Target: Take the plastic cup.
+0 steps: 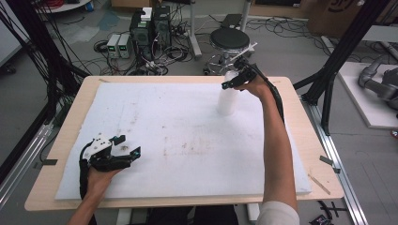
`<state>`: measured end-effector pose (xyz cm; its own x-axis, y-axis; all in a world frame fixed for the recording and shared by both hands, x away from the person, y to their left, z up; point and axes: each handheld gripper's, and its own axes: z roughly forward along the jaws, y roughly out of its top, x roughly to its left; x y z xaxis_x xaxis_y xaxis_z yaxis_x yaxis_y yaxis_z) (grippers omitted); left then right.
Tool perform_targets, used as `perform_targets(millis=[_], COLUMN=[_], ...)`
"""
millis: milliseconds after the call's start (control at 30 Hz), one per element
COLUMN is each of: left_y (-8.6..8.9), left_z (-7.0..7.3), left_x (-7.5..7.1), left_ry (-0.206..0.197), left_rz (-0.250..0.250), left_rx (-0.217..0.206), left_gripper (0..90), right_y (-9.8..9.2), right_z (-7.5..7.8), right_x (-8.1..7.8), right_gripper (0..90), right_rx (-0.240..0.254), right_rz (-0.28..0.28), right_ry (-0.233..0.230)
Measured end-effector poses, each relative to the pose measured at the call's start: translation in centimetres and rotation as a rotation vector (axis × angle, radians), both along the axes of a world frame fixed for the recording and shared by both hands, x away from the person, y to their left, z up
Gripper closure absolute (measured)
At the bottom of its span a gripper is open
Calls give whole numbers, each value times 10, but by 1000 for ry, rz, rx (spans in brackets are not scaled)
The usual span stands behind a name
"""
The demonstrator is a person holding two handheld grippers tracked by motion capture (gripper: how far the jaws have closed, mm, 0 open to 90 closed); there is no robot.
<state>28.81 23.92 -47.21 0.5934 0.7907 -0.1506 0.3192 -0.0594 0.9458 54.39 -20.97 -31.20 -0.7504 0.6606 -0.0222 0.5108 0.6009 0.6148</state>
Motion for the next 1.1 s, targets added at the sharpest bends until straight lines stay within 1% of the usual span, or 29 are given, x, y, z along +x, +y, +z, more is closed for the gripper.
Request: perform_targets(millis=[133,433,467,500,600,633,667,700,733,833,867,900,933,967,1000,1067,1100], left_y=[0,0,0,0,0,0,0,0,0,0,0,0,0,0,0,0,0], left_z=[0,0,0,0,0,0,0,0,0,0,0,0,0,0,0,0,0], left_x=[0,0,0,0,0,0,0,0,0,0,0,0,0,0,0,0,0], left_ry=[-1,0,0,-1,0,0,0,-1,-1,-2,-1,-3,-3,-3,-3,-3,-6], left_rz=[-3,-5,-5,-5,-4,-5,-5,-4,-4,-4,-4,-2,-2,-2,-2,-2,-2], left_rx=[2,8,9,9,8,8,8,9,8,8,9,7,7,7,7,6,6], left_gripper=[162,162,162,162,162,162,162,162,162,162,162,162,162,162,162,162,162], right_y=[0,-2,-2,-2,-2,-3,-3,-3,-4,-5,-6,-6,-6,-6,-5,-3,-2], right_z=[2,7,8,9,11,13,13,14,15,18,21,23,23,26,33,43,49], right_x=[-1,-3,-4,-4,-5,-6,-6,-6,-7,-8,-9,-9,-9,-10,-11,-13,-13], right_gripper=[369,376,379,381,386,389,389,394,395,399,400,401,401,403,407,409,411], right_rx=[6,26,33,34,38,41,41,47,49,66,68,71,71,75,85,88,92], right_rz=[-6,-7,-14,-12,-10,-6,-6,-2,-5,-4,-9,-5,-5,-10,-7,-11,-8], right_ry=[-4,-31,-22,-32,-41,-56,-56,-70,-70,-92,-90,-99,-99,-100,-115,-120,-129])
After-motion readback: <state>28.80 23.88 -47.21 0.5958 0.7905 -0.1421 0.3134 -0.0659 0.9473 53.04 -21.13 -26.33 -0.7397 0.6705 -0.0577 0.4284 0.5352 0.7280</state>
